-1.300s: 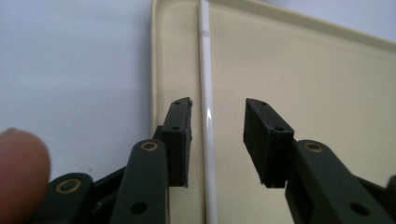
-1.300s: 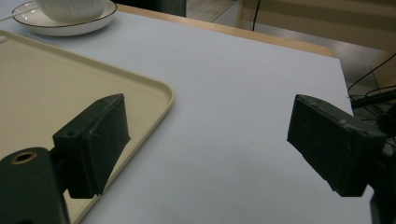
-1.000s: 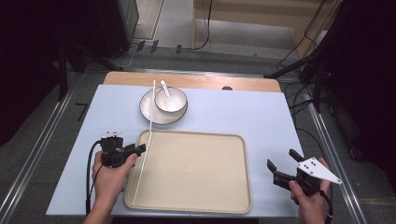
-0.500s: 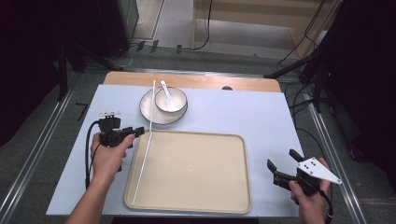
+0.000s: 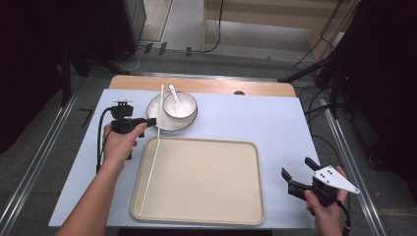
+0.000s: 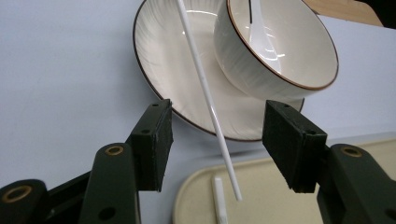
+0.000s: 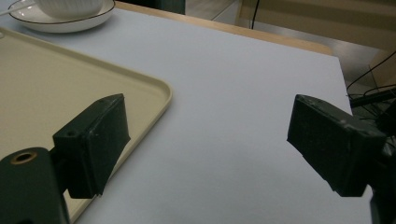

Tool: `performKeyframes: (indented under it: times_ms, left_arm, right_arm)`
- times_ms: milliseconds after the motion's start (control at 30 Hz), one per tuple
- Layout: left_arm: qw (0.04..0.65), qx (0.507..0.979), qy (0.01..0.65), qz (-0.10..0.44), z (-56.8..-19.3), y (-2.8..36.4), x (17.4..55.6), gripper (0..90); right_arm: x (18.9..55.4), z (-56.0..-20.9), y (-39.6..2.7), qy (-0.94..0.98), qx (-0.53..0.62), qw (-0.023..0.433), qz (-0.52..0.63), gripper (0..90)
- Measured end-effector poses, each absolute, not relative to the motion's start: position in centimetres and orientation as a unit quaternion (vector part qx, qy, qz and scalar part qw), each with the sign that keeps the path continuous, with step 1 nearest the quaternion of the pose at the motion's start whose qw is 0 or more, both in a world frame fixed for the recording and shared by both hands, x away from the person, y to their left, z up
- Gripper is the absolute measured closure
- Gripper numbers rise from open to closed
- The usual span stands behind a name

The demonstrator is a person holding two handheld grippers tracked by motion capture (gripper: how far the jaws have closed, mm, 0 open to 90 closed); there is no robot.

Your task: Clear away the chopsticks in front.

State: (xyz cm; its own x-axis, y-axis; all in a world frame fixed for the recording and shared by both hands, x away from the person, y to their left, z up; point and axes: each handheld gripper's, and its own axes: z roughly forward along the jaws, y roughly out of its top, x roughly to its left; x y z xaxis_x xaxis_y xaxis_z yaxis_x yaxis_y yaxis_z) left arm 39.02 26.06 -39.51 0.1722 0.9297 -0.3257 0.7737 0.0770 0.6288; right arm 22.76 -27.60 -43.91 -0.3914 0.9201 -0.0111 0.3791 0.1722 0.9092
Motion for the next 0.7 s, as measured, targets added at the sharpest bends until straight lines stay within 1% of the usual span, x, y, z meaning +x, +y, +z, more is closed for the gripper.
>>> performKeyframes:
  times_ms: [200,333,700]
  left_arm:
    - [0.362,0.67,0.64,0.097,-39.5,26.4,41.2,44.1]
    - [0.36,0.664,0.65,0.082,-39.7,26.6,42.6,47.1]
    - [0.348,0.666,0.656,0.073,-40.3,26.5,46.3,54.8]
  right_arm:
    - [22.8,-43.9,-27.4,0.706,0.459,0.301,0.448,12.9]
    - [22.8,-43.9,-27.3,0.706,0.459,0.301,0.447,12.9]
    - [23.0,-44.1,-27.4,0.708,0.459,0.298,0.446,12.9]
